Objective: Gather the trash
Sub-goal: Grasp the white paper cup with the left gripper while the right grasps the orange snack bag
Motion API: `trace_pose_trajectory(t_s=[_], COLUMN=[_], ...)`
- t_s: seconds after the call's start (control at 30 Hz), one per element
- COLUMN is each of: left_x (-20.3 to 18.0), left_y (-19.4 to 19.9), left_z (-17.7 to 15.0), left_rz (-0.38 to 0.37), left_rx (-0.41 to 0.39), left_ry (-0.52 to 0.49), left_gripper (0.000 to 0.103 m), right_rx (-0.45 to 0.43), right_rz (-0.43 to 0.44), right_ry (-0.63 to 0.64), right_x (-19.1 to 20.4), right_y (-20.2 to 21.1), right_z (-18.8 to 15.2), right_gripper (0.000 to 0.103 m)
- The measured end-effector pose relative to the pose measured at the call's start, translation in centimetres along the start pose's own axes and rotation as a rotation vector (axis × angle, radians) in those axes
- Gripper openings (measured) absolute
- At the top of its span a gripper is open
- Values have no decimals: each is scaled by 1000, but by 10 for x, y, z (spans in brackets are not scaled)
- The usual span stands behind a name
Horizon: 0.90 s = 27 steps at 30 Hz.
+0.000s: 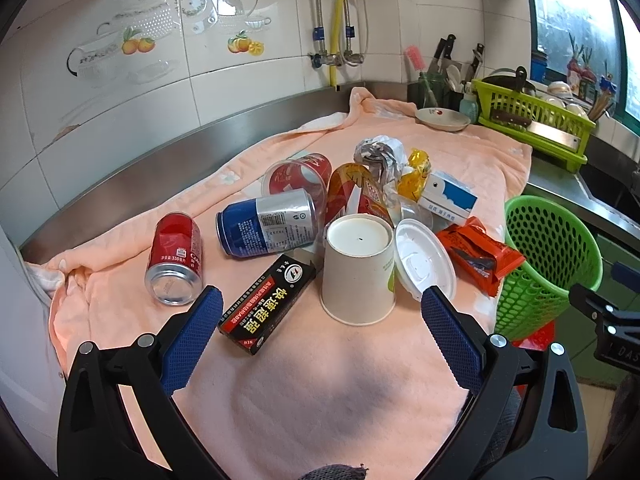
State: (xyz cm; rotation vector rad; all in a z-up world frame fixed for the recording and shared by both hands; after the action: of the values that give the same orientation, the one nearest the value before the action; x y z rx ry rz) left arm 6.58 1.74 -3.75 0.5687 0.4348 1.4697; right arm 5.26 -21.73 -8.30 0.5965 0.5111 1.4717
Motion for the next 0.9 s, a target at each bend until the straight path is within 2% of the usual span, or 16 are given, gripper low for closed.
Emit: trace_pose_trajectory(t_s=[0.2,0.53,0.67,0.9], left_x=[6,3,0,-6], left_y=[-10,-24,-33,-48], left_z=[1,4,5,7], left_rz=[-9,-50,-80,-129], left_rx=[20,39,60,85], left_ry=[12,3,-3,-13], left_gripper=[98,97,95,92], right_rx=[28,101,112,152], right_rz=[119,250,257,246], right_ry=[89,245,322,387], right_x=[16,37,43,45], right_y=[-26,-73,-89,-116], right_z=[16,33,34,34], right_gripper=[97,97,96,96])
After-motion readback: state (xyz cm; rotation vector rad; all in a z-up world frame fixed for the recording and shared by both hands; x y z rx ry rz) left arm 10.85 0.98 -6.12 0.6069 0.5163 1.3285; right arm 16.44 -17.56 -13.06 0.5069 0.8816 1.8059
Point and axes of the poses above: each gripper's, at about its wrist camera, not at the fingertips, and y roughly against the way its jaws point, x to its left, z to its top, the point moved 5 cm from there along -y, roughly the way its jaws point, and after that the axes turned 1 degree about -z, right-handed, at the moved point
